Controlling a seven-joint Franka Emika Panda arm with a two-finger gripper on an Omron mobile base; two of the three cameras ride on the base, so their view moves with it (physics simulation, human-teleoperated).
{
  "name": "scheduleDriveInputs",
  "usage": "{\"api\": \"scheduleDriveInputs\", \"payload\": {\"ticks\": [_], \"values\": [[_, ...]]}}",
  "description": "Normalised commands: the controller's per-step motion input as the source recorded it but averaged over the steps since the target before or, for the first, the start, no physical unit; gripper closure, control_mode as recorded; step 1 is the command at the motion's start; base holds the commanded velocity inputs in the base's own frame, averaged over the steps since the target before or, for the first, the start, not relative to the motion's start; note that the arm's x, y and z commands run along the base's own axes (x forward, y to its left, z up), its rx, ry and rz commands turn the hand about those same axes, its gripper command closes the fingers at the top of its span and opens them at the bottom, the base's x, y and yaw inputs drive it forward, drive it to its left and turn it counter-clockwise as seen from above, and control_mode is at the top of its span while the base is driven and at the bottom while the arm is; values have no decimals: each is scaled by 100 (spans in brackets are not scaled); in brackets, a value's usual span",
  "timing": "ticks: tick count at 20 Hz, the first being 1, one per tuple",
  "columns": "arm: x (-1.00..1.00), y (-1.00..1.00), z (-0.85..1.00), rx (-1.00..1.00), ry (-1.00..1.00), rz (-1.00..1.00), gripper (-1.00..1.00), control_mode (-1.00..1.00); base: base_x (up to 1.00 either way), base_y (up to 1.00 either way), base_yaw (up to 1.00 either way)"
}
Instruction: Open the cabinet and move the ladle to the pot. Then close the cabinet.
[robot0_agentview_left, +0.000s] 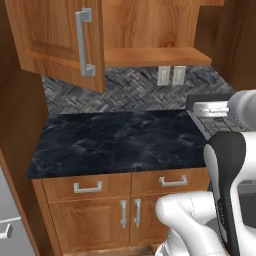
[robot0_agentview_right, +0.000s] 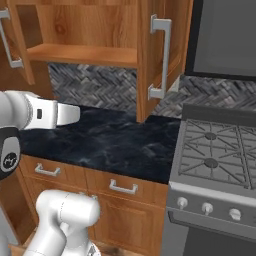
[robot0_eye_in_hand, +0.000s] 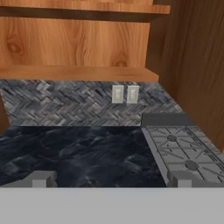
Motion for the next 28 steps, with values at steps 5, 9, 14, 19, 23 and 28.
{"api": "scheduleDriveInputs", "payload": {"ticks": [5,9,14,19,23,28], "values": [[0,0,0,0,0,0,-100,100,47,6,0],[0,0,0,0,0,0,-100,100,46,7,0],[0,0,0,0,0,0,-100,100,47,9,0],[0,0,0,0,0,0,-100,100,42,6,0],[0,0,0,0,0,0,-100,100,15,2,0],[-2,0,0,0,-1,0,-100,-100,0,0,0]]}}
